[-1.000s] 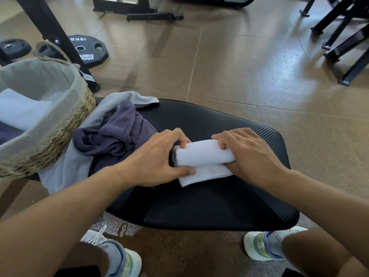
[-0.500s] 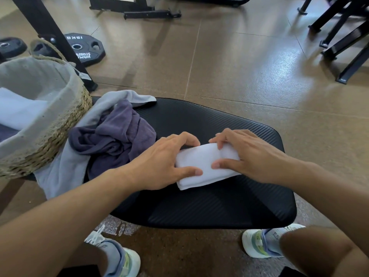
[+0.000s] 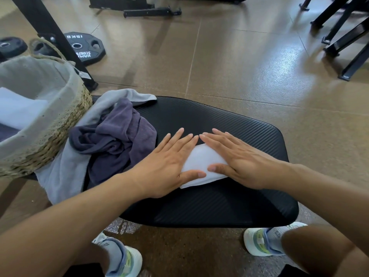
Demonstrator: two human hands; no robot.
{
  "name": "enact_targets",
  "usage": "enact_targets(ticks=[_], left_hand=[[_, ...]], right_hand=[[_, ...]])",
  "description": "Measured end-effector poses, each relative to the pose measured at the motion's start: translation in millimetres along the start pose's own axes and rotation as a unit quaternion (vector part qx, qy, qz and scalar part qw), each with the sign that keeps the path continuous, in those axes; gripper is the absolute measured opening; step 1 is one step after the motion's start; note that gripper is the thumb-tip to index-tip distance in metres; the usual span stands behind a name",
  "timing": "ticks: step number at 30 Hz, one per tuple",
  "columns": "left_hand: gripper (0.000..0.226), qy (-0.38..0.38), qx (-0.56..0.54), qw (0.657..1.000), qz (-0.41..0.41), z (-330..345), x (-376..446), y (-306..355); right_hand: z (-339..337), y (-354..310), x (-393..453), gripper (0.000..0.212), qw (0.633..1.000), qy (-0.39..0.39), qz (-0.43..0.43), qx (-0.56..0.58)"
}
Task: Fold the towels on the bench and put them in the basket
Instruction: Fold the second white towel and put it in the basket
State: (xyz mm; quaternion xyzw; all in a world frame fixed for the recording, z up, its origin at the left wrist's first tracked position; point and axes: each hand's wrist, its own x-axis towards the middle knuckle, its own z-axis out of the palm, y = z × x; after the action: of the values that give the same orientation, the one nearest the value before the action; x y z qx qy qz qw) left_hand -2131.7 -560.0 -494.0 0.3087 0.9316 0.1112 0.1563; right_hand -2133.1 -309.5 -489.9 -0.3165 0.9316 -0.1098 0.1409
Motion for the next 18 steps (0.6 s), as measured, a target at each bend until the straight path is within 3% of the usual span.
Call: enact_targets(ticks=[12,18], left_hand=[[0.099,0.015,-0.011,1.0,0.007,5,0,1],[0.095,0.068,-0.023,0.997,0.007,-1,-4,4]], right_hand=[[6,-2,-1,0.082,0.999,0.02,0.019,-0.025],[-11,-6,0,0.09,0.997,-0.017,0.062,0.038]])
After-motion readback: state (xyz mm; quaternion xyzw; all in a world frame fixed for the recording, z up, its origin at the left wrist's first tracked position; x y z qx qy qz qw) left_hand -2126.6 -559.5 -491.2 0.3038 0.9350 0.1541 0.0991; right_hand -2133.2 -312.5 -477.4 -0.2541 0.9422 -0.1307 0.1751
